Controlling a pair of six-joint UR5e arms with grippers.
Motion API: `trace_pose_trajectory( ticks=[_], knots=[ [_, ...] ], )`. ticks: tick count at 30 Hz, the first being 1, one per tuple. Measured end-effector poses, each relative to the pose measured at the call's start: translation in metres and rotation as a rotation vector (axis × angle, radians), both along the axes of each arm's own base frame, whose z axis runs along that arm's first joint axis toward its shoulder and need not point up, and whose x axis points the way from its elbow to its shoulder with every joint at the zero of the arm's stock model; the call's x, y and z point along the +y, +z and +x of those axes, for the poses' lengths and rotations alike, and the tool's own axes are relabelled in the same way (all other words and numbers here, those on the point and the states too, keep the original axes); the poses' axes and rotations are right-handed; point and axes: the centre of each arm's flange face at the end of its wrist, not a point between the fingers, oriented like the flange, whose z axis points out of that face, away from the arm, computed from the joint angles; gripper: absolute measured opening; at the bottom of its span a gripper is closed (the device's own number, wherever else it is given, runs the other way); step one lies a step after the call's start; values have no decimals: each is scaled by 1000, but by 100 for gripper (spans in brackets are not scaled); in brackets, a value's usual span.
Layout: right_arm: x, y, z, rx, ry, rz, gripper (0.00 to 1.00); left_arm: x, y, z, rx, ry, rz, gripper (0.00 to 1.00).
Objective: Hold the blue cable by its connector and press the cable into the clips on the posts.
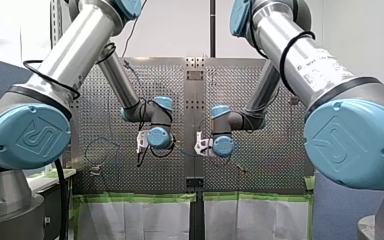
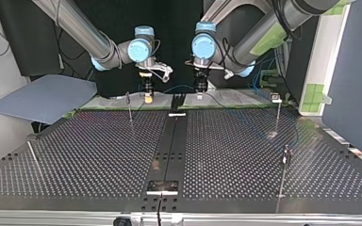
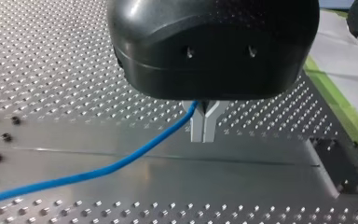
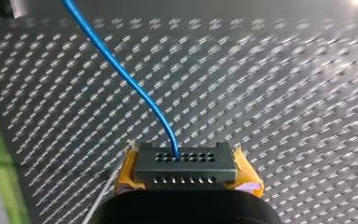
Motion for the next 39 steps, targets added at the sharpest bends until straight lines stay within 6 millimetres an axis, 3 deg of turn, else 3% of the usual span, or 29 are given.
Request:
trace_pose_trajectory(
  ticks=[14,26,39],
  knots=[
    [24,-80,-45,77,-43,81,0,-24,-47,-4,10,-56,-27,2],
    [45,-110,-86,115,-85,146,0,-56,-82,-8,8,-99,-77,2],
    [50,-130,-143,152,-129,205,0,-104,-118,-23,44,-152,-95,2]
  ],
)
